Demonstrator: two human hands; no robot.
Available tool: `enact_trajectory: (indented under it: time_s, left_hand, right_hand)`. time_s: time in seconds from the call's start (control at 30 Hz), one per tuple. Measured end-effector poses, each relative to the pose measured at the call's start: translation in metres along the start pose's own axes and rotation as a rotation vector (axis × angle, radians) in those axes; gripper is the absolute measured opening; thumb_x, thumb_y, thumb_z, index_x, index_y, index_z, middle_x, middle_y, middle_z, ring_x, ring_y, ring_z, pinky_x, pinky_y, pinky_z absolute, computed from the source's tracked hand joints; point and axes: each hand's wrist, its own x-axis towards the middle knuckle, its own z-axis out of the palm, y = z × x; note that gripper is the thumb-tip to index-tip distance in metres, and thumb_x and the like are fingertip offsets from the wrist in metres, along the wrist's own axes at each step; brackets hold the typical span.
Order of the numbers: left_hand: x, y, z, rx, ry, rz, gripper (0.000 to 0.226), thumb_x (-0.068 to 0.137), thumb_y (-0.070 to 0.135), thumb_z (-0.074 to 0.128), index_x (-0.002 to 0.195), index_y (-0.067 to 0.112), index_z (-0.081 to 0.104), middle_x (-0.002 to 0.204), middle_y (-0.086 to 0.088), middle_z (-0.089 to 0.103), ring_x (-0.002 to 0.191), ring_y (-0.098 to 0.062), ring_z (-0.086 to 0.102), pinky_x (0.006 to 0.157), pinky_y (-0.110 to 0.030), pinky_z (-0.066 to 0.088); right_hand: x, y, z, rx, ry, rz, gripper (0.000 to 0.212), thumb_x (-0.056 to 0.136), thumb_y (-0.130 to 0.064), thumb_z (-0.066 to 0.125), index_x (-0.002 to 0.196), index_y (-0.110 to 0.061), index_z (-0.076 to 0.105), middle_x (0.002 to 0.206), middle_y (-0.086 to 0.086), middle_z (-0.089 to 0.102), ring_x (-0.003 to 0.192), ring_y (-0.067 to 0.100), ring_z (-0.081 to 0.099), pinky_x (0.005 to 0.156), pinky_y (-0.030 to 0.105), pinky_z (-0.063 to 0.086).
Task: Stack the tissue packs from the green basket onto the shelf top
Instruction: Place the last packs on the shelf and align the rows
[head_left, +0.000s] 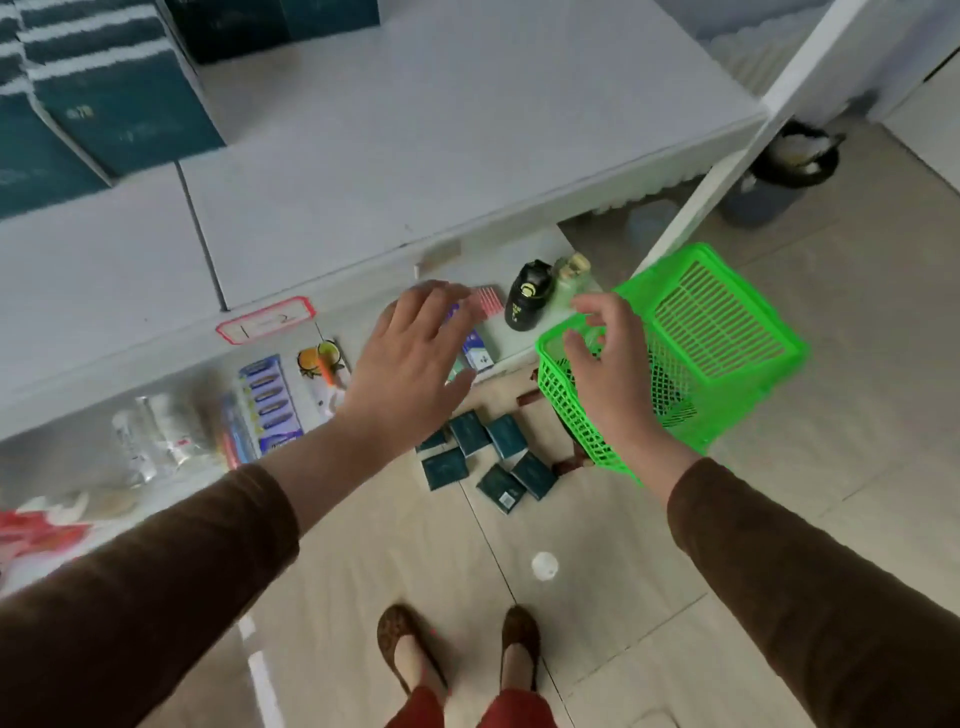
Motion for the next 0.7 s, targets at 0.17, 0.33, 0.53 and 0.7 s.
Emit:
enact_trajectory:
  time_s: [0.17, 0.33, 0.53, 0.7]
  left_hand:
    - [-0.066, 0.014, 0.121, -0.054, -0.293, -0.202, 0.054, 0.089, 0.035, 0.06, 0.138, 0.019, 0.048, 0.14, 0.0, 0.046, 0.132, -0.026, 0.035, 0.109, -0.043, 0.035]
    - [-0.13, 0.007, 0.267, -0.076, -0.528, -0.35, 0.059, 0.089, 0.037, 0.061, 0.143, 0.023, 0.04, 0.142, 0.003, 0.042, 0.134, -0.022, 0.031, 0.111, -0.04, 0.034]
    - [-0.17, -0.004, 0.432, -0.103, -0.65, -0.34, 0.059, 0.092, 0.029, 0.061, 0.145, 0.021, 0.039, 0.148, 0.001, 0.042, 0.137, -0.022, 0.034, 0.113, -0.039, 0.031]
    - [-0.165, -0.009, 0.547, -0.113, -0.687, -0.258, 0.053, 0.088, 0.012, 0.06, 0.138, 0.022, 0.045, 0.135, 0.002, 0.05, 0.126, -0.021, 0.044, 0.105, -0.036, 0.039]
  right_hand:
    - [-0.074, 0.104, 0.059, 0.041, -0.233, 0.2, 0.027, 0.093, -0.008, 0.061, 0.119, -0.014, 0.058, 0.116, -0.002, 0.06, 0.108, 0.016, 0.057, 0.09, 0.024, 0.047]
    - [-0.142, 0.232, 0.125, 0.018, -0.373, 0.521, 0.034, 0.094, -0.007, 0.057, 0.128, -0.012, 0.057, 0.124, -0.001, 0.059, 0.117, 0.018, 0.057, 0.085, 0.014, 0.04]
    - [-0.186, 0.387, 0.186, -0.217, -0.447, 0.687, 0.04, 0.095, -0.009, 0.055, 0.135, -0.005, 0.054, 0.135, 0.015, 0.058, 0.126, 0.029, 0.054, 0.106, 0.037, 0.043]
    - [-0.193, 0.482, 0.238, -0.322, -0.463, 0.733, 0.041, 0.097, -0.014, 0.056, 0.137, -0.007, 0.05, 0.138, 0.015, 0.055, 0.126, 0.031, 0.054, 0.101, 0.038, 0.046]
